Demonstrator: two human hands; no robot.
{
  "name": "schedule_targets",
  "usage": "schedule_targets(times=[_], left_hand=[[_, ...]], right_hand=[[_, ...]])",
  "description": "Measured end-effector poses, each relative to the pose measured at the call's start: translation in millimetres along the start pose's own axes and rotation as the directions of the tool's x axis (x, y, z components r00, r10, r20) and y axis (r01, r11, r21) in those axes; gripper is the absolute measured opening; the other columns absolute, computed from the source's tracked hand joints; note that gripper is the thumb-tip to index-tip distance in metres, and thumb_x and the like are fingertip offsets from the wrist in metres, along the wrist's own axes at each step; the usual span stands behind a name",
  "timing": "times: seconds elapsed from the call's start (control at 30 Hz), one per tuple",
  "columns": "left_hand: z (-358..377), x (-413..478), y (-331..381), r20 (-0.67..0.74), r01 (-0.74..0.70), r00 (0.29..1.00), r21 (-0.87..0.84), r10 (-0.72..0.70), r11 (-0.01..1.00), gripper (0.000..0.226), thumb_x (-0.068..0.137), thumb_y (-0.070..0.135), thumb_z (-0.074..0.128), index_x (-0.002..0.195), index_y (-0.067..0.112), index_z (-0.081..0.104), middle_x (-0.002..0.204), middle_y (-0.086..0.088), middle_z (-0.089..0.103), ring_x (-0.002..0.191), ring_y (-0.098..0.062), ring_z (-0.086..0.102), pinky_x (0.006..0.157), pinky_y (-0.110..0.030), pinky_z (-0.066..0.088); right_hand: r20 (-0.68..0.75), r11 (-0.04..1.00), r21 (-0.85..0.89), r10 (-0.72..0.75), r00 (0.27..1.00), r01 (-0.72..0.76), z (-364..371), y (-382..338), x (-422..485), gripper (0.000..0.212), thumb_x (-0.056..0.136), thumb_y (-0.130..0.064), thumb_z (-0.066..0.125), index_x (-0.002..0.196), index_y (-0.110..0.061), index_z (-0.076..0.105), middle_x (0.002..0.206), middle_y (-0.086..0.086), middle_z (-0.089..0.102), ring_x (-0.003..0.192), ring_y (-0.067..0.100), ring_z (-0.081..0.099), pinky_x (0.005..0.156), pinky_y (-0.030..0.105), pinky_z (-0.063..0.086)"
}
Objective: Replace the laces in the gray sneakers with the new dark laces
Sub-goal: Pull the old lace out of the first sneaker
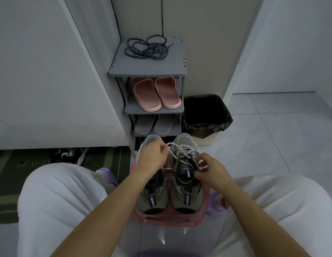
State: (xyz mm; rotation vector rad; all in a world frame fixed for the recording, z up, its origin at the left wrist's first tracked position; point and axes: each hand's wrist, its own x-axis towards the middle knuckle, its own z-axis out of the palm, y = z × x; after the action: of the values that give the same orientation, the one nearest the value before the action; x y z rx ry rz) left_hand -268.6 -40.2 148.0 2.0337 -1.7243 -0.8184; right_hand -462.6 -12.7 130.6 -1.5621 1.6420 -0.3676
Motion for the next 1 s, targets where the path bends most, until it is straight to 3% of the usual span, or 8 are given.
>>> schedule_targets(times=[0.17, 0.3, 0.43, 0.53, 0.6, 0.7, 0.83, 1.0], left_hand=[[12, -9, 7, 0.056, -0.078, 0.995, -0.041, 0.08, 0.996, 0.013, 0.084, 0.028, 0.067, 0.079, 0.021, 0.058, 0.07, 0.018, 0.055, 0.081, -0.011, 0.061, 0.081, -0.03, 0.046], [5, -2, 5, 0.03, 0.029, 0.999, -0.242, -0.022, 0.97, 0.022, 0.087, 0.021, 0.065, 0.068, 0.027, 0.053, 0.07, 0.011, 0.058, 0.072, -0.013, 0.058, 0.066, -0.027, 0.047], [-13, 10, -8, -0.014, 0.121, 0.99, -0.41, -0.139, 0.904, 0.009, 0.086, 0.022, 0.067, 0.084, 0.017, 0.06, 0.083, -0.004, 0.066, 0.077, -0.019, 0.063, 0.072, -0.031, 0.051], [-13, 0, -9, -0.128, -0.001, 0.992, -0.179, -0.023, 0.984, 0.025, 0.085, 0.022, 0.066, 0.107, 0.018, 0.056, 0.091, 0.003, 0.057, 0.086, -0.015, 0.057, 0.076, -0.032, 0.049], [-8, -13, -5, -0.264, -0.225, 0.938, 0.027, 0.224, 0.974, 0.022, 0.084, 0.021, 0.065, 0.105, 0.019, 0.056, 0.092, 0.008, 0.048, 0.087, -0.01, 0.049, 0.073, -0.025, 0.041], [4, -23, -2, -0.117, -0.446, 0.869, 0.235, 0.48, 0.864, 0.012, 0.088, 0.019, 0.059, 0.099, 0.02, 0.063, 0.099, 0.007, 0.056, 0.096, -0.012, 0.052, 0.081, -0.024, 0.042], [14, -18, -6, -0.019, -0.439, 0.885, 0.303, 0.466, 0.846, 0.02, 0.094, 0.025, 0.051, 0.108, 0.021, 0.065, 0.107, 0.006, 0.064, 0.103, -0.014, 0.052, 0.087, -0.024, 0.037], [-4, -2, -19, -0.156, -0.243, 0.948, 0.207, 0.277, 0.948, 0.011, 0.089, 0.024, 0.06, 0.093, 0.023, 0.071, 0.095, 0.006, 0.067, 0.094, -0.017, 0.057, 0.077, -0.027, 0.044]], right_hand=[[-0.011, 1.0, 0.004, -0.002, 1.0, 0.002, 0, 0, 0, 0.035, 0.073, -0.013, 0.07, 0.1, -0.025, 0.05, 0.097, 0.006, 0.06, 0.08, 0.021, 0.061, 0.066, 0.026, 0.049], [-0.004, 1.0, 0.006, -0.01, 1.0, 0.01, 0, 1, -1, 0.036, 0.075, -0.013, 0.069, 0.106, -0.02, 0.052, 0.097, 0.004, 0.059, 0.075, 0.017, 0.058, 0.06, 0.018, 0.043], [-0.004, 1.0, 0.014, -0.007, 1.0, 0.007, 1, 2, 0, 0.038, 0.075, -0.014, 0.069, 0.11, -0.018, 0.053, 0.099, 0.004, 0.059, 0.075, 0.017, 0.058, 0.063, 0.021, 0.044], [-0.015, 1.0, 0.009, -0.01, 1.0, 0.011, 2, 2, 2, 0.036, 0.073, -0.015, 0.069, 0.103, -0.022, 0.051, 0.099, 0.006, 0.059, 0.075, 0.018, 0.058, 0.062, 0.022, 0.044], [-0.02, 1.0, 0.0, -0.011, 1.0, 0.011, 3, 2, 3, 0.036, 0.073, -0.016, 0.07, 0.1, -0.025, 0.049, 0.1, 0.007, 0.059, 0.076, 0.019, 0.058, 0.065, 0.024, 0.045], [-0.02, 0.999, -0.032, -0.001, 1.0, 0.001, 4, 3, 3, 0.038, 0.072, -0.019, 0.07, 0.103, -0.025, 0.048, 0.103, 0.007, 0.058, 0.082, 0.021, 0.061, 0.068, 0.027, 0.048], [-0.023, 0.999, -0.042, -0.003, 1.0, 0.002, 5, 4, 4, 0.038, 0.071, -0.022, 0.07, 0.102, -0.026, 0.047, 0.104, 0.007, 0.058, 0.083, 0.022, 0.061, 0.069, 0.027, 0.046], [-0.015, 0.999, -0.043, -0.005, 1.0, 0.004, 5, 5, 5, 0.038, 0.072, -0.022, 0.07, 0.103, -0.026, 0.048, 0.106, 0.007, 0.057, 0.084, 0.021, 0.06, 0.068, 0.025, 0.043]])
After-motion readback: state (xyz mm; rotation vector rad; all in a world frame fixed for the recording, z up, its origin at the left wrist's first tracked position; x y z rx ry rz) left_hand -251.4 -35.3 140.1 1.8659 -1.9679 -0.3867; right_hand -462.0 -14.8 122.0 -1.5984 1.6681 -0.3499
